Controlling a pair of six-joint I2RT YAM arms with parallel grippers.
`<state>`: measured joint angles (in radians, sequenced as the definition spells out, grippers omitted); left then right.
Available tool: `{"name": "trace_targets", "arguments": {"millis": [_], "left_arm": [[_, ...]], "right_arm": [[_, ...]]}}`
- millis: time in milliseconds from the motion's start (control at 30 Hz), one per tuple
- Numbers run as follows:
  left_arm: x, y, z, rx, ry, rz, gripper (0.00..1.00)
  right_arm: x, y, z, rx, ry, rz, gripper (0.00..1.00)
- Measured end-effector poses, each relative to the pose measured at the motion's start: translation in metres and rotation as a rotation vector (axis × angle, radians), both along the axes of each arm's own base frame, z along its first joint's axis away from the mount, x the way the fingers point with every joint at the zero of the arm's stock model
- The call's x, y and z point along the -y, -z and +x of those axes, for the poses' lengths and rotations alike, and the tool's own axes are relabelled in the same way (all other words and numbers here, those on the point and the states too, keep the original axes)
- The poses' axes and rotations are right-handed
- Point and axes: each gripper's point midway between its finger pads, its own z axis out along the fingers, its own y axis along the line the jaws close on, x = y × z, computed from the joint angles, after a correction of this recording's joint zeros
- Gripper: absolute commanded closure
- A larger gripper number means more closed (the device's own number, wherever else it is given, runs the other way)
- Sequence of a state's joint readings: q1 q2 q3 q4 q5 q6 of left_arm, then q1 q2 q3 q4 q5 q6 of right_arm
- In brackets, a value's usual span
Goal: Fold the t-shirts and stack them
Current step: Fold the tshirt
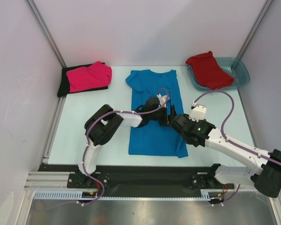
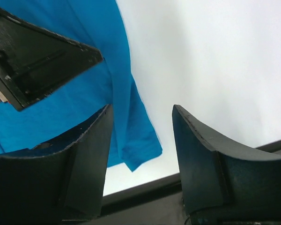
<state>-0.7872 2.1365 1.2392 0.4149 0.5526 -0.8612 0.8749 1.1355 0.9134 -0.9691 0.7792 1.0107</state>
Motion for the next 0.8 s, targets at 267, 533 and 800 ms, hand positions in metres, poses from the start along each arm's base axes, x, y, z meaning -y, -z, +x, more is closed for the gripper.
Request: {"name": "trace_targets", "arguments": {"millis": [267, 533, 800], "left_arm": [[0.0, 0.008, 0.003, -0.022, -0.004, 0.045, 0.0], [0.001, 0.007, 0.02, -0.042, -0.039, -0.002, 0.0], [-0.009, 0.001, 0.047, -0.075, -0.102, -0.073, 0.0]], "right_arm": [[-0.019, 0.01, 0.023, 0.008, -0.06, -0.012, 0.53], [-0.023, 0.056, 0.04, -0.07, -0.092, -0.084, 0.69], [-0.017, 0.089, 0.051, -0.153, -0.122, -0.187, 0.7]]}}
